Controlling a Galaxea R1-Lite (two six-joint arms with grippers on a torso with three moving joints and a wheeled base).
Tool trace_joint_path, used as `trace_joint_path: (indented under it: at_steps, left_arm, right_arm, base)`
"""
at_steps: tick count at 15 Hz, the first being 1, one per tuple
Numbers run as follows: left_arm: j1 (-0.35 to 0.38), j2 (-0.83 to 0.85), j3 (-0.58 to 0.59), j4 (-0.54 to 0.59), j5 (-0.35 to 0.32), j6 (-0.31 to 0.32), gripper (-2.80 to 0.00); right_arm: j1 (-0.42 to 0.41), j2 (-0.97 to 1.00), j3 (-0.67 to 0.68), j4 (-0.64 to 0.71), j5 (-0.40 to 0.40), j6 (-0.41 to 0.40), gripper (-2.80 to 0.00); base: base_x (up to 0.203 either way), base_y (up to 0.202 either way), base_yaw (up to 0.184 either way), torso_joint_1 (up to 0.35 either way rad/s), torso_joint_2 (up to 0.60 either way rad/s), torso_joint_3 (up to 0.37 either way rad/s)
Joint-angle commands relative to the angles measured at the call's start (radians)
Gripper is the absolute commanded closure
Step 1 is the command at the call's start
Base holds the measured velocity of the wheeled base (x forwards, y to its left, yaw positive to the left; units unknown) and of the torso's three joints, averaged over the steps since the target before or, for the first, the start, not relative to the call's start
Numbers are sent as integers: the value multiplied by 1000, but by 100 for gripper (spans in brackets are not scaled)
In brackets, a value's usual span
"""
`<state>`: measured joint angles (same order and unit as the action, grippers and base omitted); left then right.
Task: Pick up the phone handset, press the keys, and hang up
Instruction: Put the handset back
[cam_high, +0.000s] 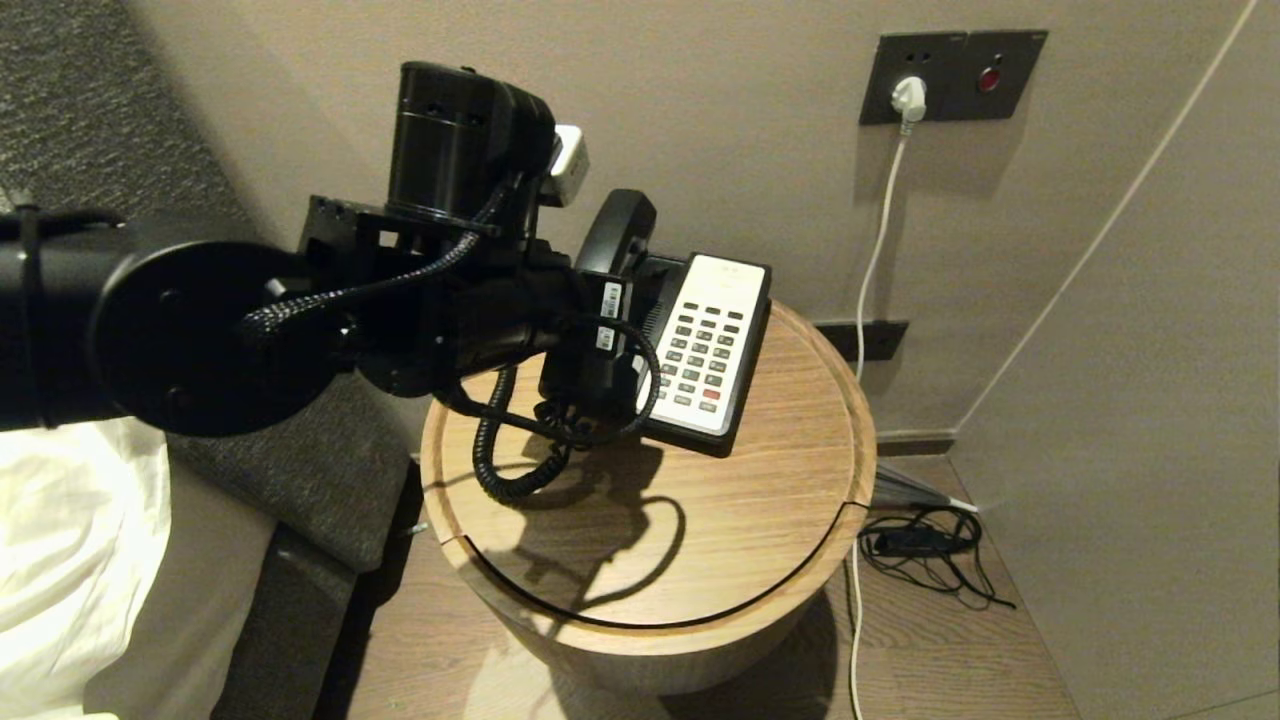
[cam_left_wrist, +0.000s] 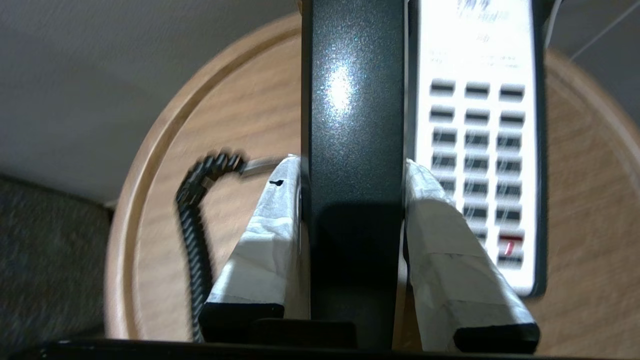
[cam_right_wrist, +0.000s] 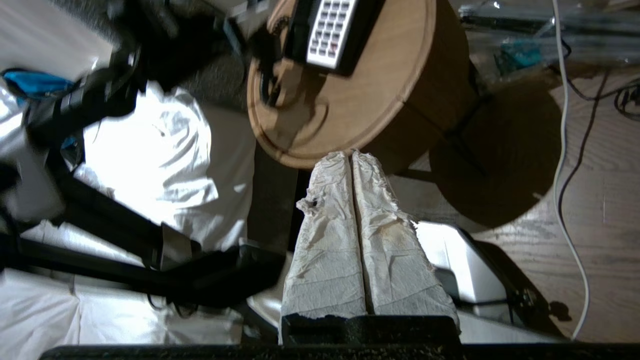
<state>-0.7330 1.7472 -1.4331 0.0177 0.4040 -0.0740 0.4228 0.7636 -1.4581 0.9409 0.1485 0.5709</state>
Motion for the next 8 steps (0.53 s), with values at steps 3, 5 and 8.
trace_joint_path:
  at_steps: [3, 5, 8]
  left_arm:
    - [0, 110, -100, 14, 2, 14, 0]
    - [1, 130, -102, 24, 2, 23, 0]
    - [3, 141, -104, 52, 3, 26, 0]
  right_arm:
    - [-2, -123, 85, 17, 11, 4, 0]
    - [-2, -124, 94, 15, 23, 17, 0]
    - [-2, -122, 121, 5, 54, 50, 0]
  base:
    - [0, 0, 0, 0, 0, 0]
    - [0, 0, 0, 0, 0, 0]
    - [0, 0, 0, 0, 0, 0]
